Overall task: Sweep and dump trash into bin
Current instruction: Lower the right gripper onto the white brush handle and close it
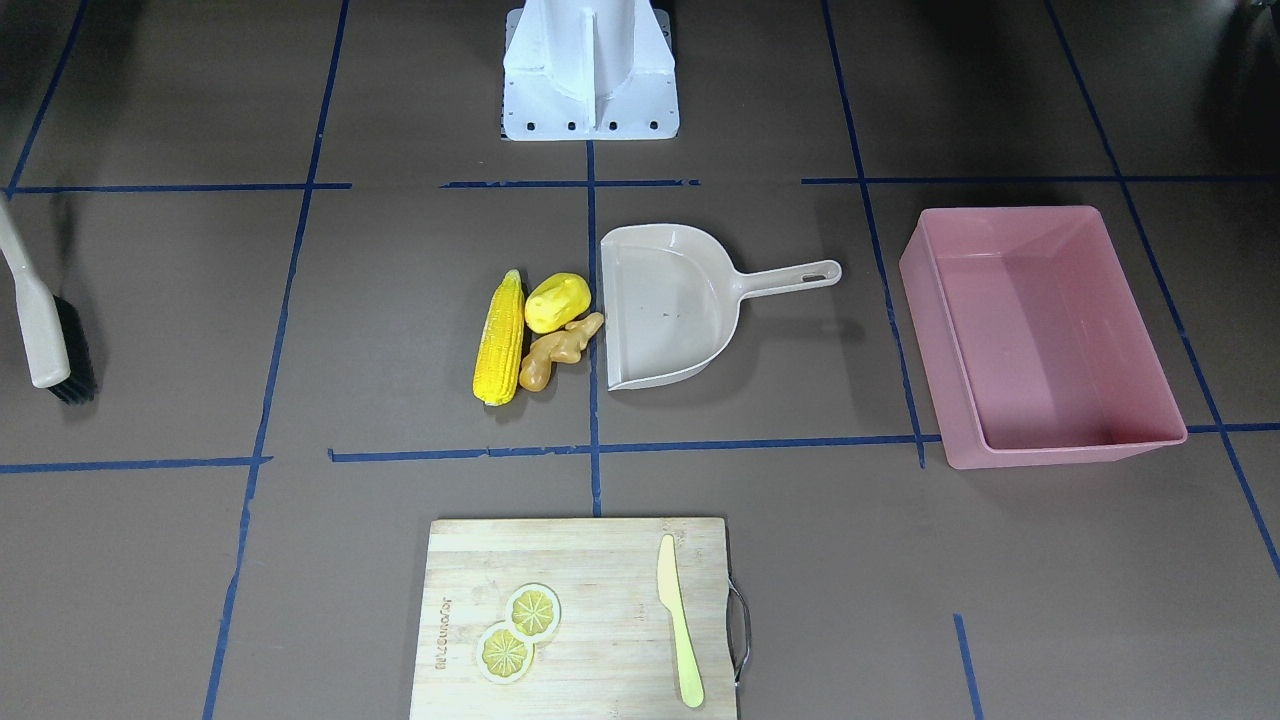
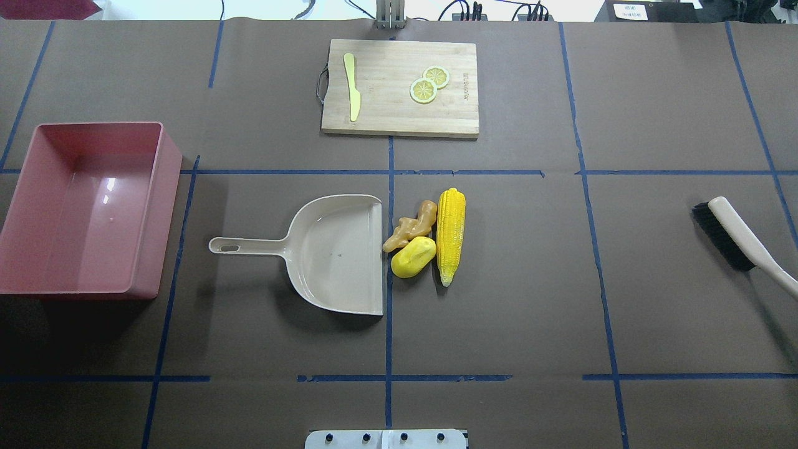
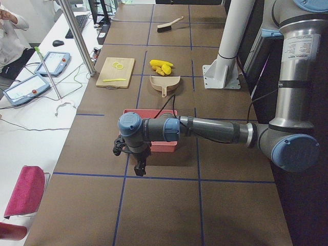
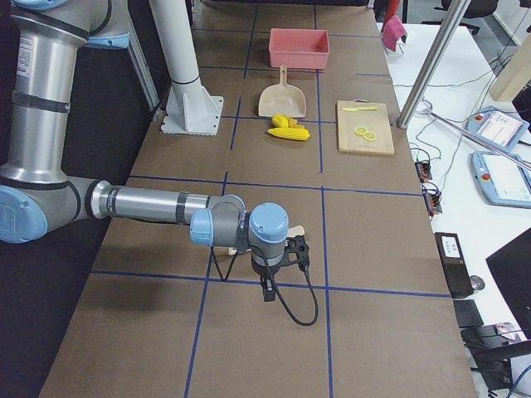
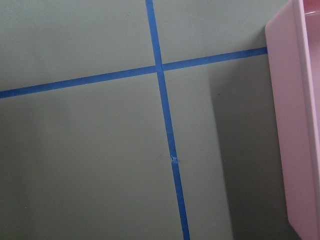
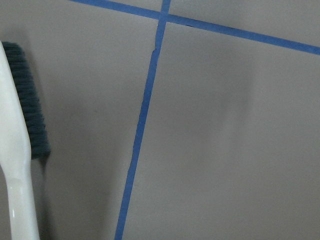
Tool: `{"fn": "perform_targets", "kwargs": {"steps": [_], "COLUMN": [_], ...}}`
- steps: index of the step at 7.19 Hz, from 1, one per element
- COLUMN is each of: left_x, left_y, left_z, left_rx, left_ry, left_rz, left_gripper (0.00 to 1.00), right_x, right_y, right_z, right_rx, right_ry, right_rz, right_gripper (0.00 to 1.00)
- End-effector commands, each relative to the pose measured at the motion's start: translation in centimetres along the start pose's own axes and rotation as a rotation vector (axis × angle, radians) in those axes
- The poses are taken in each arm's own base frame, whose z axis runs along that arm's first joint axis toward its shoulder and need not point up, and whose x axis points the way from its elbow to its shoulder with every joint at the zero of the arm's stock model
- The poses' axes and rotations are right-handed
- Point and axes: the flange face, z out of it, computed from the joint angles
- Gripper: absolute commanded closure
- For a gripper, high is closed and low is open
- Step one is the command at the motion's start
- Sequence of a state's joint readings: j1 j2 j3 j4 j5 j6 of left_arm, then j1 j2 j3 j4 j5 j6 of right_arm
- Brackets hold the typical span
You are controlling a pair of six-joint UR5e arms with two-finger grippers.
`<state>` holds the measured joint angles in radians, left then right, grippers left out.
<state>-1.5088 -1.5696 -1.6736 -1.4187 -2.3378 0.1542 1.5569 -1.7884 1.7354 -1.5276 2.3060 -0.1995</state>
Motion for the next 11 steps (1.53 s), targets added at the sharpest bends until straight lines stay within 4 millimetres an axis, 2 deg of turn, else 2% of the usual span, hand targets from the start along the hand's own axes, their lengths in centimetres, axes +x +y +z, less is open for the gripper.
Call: {"fn": "perform_targets", "kwargs": {"steps": [1, 3, 4, 5, 6, 7, 8, 10, 11], "left_x": [0.5, 1.3, 1.7, 1.6, 2.0, 2.3, 2.5, 2.4, 2.4], "left_y": [-0.3, -1.4, -2.3, -2.5, -3.0, -3.2, -3.2, -3.3, -3.3], "left_z": [-0.5, -1.4, -1.7, -1.3, -1.7, -1.9, -2.0, -2.0, -2.0], "left_rx": [0.009, 0.031, 0.043, 0.043, 0.077, 0.1, 0.105, 0.107, 0.107], "left_ry": [-0.004, -0.017, -0.037, -0.039, -0.047, -0.047, -0.045, -0.045, -0.045], "left_rz": [0.011, 0.034, 0.053, 0.058, 0.092, 0.115, 0.121, 0.126, 0.128], "left_gripper": [0.0, 0.0, 0.0, 0.0, 0.0, 0.0, 0.0, 0.0, 0.0], "right_x": [-0.7, -2.9, -4.4, -7.4, -9.6, -13.1, -14.4, -12.6, -13.2], "right_y": [-1.3, -2.4, -2.9, -3.6, -4.1, -5.9, -6.1, -1.6, -0.6], "right_z": [-1.0, -3.4, -3.9, -5.9, -6.0, -4.5, -3.1, 0.3, 1.9], "right_rx": [0.023, 0.071, 0.087, 0.124, 0.121, 0.081, 0.07, 0.049, 0.038], "right_ry": [0.002, 0.006, -0.043, -0.077, -0.117, -0.14, -0.13, -0.094, -0.097], "right_rz": [-0.007, -0.035, -0.061, -0.111, -0.098, -0.11, -0.16, -0.162, -0.099], "right_gripper": [0.0, 0.0, 0.0, 0.0, 0.0, 0.0, 0.0, 0.0, 0.0]}}
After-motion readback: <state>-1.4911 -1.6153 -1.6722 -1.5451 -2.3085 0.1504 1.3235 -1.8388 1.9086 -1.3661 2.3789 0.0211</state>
